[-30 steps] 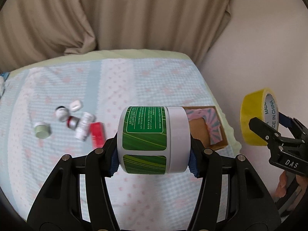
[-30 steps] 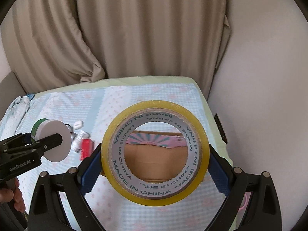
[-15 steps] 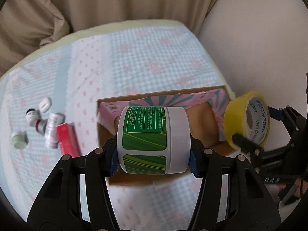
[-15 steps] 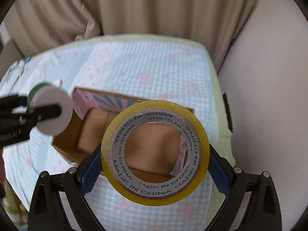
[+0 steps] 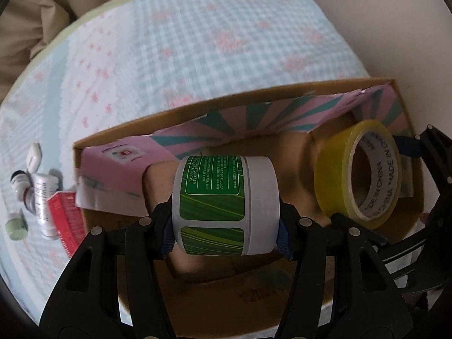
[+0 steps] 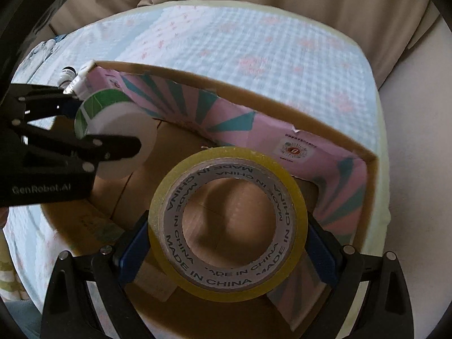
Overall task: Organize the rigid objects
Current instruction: 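Open both tools to drop the jar and tape into the box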
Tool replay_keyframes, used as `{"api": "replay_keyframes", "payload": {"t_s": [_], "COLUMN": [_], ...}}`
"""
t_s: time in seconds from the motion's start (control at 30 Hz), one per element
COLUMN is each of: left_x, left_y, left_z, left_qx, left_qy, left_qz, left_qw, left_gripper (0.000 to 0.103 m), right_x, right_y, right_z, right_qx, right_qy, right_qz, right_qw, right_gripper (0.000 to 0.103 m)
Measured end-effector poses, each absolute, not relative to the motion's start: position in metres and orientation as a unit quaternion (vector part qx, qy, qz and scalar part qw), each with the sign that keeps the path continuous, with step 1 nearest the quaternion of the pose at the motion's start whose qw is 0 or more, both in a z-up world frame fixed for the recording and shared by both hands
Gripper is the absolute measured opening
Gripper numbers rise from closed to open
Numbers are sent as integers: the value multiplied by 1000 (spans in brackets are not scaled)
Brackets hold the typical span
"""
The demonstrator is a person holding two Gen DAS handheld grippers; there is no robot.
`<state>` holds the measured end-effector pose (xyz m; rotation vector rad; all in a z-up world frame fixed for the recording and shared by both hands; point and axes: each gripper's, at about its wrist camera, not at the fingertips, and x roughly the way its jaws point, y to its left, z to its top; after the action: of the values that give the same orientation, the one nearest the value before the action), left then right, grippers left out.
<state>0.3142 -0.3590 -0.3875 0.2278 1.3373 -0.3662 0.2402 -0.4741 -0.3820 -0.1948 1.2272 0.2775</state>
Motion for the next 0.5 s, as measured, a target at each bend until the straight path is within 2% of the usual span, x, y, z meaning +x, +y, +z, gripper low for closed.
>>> {"api": "replay_keyframes", "payload": {"t_s": [0.17, 0.23, 0.27, 0.37, 0.5], "left_x": [317, 317, 316, 317, 315], "left_y": [-365, -366, -365, -357, -349], "left_z": [-387, -385, -382, -374, -365], "left_qx": [124, 139, 135, 109, 106], "left_qy": [607, 602, 596, 595, 593], "left_qz": [-175, -165, -167, -176, -166], "left_qw": [765, 769, 774, 777, 781], "left_gripper": [53, 97, 103, 103, 103], "right_x": [242, 241, 242, 235, 227], "right_y": [-477, -477, -479, -487, -489], "right_z": [-383, -383, -383, -372, -367], "right_qx": [-98, -103, -93, -51, -63], "right_qy": [560, 556, 563, 530, 532], "right_qz": [136, 134, 137, 145, 128], "right_qw": [811, 814, 809, 834, 834], "right_gripper": [97, 98, 100, 103, 103]}}
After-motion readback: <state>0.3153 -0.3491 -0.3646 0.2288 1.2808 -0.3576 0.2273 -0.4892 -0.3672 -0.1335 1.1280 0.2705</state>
